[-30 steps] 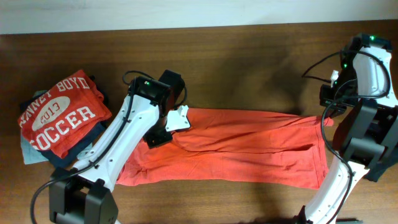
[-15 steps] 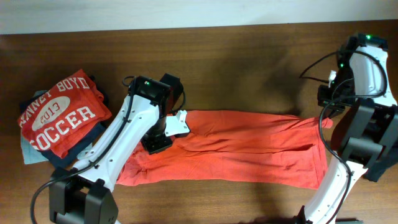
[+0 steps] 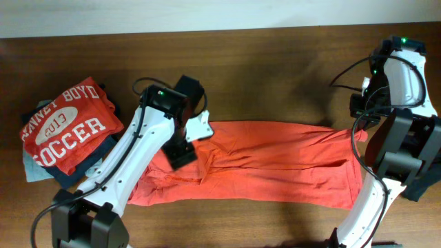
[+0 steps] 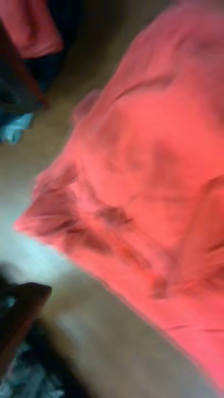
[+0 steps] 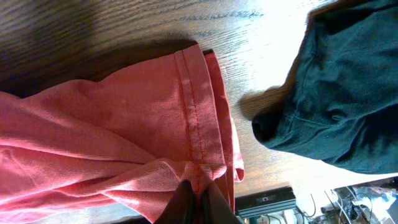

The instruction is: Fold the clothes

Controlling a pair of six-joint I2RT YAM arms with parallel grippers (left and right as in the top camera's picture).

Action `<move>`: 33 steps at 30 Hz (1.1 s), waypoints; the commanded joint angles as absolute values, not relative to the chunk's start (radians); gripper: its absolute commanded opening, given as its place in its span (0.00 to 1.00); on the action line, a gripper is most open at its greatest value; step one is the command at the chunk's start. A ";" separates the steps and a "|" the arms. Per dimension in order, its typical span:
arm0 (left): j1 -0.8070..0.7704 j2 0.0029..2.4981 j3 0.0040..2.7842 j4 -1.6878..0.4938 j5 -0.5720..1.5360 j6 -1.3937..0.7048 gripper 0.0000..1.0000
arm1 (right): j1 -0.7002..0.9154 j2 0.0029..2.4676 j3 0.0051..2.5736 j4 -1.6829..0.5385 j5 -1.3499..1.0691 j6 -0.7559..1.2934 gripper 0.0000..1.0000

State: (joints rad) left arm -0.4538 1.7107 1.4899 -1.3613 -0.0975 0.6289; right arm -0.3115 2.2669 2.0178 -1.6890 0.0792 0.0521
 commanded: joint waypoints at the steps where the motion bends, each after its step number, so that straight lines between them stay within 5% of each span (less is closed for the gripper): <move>1: -0.455 1.688 1.506 -1.259 0.048 0.603 0.75 | -0.309 2.228 2.019 -1.691 0.108 0.062 0.08; 4: -0.455 1.692 1.504 -1.214 0.056 0.590 0.74 | -0.310 2.228 2.019 -1.692 0.108 0.062 0.43; 5: -0.455 1.692 1.504 -1.210 0.052 0.591 0.73 | -0.310 2.228 2.019 -1.690 0.109 0.066 0.47; 12: -0.443 1.694 1.503 -1.189 -0.038 0.543 0.72 | -0.337 2.226 2.077 -1.620 0.043 0.091 0.49; 14: -0.427 1.694 1.502 -1.167 -0.061 0.486 0.71 | -0.350 2.226 2.117 -1.635 -0.036 0.090 0.57; 17: -0.390 1.694 1.486 -1.114 -0.068 0.397 0.71 | -0.357 2.226 2.140 -1.657 -0.169 0.091 0.54; 20: -0.344 1.694 1.445 -1.045 -0.067 0.320 0.71 | -0.356 2.228 2.137 -1.661 -0.268 0.044 0.74; 22: -0.314 1.694 1.412 -1.001 -0.054 0.303 0.71 | -0.354 2.228 2.135 -1.678 -0.266 0.054 0.59; 29: -0.286 1.697 1.340 -0.920 0.051 0.308 0.71 | -0.347 2.220 2.059 -1.699 -0.251 0.314 0.58; 33: -0.286 1.700 1.315 -0.889 0.050 0.308 0.71 | -0.310 2.212 2.048 -1.588 -0.231 0.295 0.57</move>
